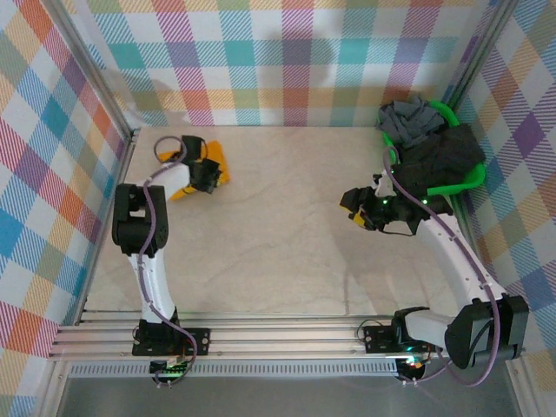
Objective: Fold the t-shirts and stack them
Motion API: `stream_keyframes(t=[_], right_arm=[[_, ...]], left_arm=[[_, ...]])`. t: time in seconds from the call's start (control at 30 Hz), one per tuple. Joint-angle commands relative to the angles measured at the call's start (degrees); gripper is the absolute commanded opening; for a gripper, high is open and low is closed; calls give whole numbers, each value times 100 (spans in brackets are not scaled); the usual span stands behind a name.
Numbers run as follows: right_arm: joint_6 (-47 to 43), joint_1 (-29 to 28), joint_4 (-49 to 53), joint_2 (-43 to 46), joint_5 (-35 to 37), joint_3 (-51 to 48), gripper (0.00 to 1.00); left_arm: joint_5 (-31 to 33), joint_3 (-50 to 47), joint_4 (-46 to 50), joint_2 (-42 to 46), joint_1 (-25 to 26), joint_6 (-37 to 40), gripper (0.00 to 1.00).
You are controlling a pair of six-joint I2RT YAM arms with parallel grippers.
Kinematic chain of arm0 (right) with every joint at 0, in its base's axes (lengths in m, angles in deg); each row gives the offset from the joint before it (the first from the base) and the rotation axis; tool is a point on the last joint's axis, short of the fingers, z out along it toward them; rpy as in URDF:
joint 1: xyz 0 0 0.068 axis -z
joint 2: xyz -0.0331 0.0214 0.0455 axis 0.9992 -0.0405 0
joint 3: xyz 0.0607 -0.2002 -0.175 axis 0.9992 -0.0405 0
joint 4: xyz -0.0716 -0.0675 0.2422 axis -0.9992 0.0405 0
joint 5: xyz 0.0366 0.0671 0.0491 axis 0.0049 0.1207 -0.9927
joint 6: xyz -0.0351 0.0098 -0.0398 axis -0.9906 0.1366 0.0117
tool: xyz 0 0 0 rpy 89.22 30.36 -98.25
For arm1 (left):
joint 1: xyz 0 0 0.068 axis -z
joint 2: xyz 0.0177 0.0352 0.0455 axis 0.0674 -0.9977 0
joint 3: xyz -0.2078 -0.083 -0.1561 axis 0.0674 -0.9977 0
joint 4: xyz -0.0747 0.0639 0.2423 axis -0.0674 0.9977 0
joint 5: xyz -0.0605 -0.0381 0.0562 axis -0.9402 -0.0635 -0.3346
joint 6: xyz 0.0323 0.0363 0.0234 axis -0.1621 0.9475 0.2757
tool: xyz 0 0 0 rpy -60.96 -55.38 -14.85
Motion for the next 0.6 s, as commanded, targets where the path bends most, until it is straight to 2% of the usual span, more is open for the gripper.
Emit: stream_keyframes(t=[0.0, 0.1, 0.17, 0.33, 0.43, 0.53, 0.57], right_arm=[[64, 39, -379, -175, -358, -25, 54], [38, 40, -558, -358, -535, 65, 54], [-5, 40, -590, -452, -576, 162, 54], [-86, 38, -571, -687, -704, 434, 54], [-110, 37, -577, -784, -842, 590, 53], [-68, 31, -908, -696, -1074, 614, 54], [-35, 33, -1071, -626, -1144, 610, 54]], left_arm=[[-388, 843, 1162, -513, -319, 2067, 0], [-26, 1594, 1799, -914, -555, 2943, 0], [98, 1858, 1979, -1094, -671, 3209, 0], [434, 2359, 2247, -1379, -982, 3447, 0], [210, 2449, 2142, -1494, -1171, 3363, 1], [-148, 2500, 1939, -1509, -1168, 3249, 9], [-258, 2490, 1855, -1464, -1152, 3130, 18]])
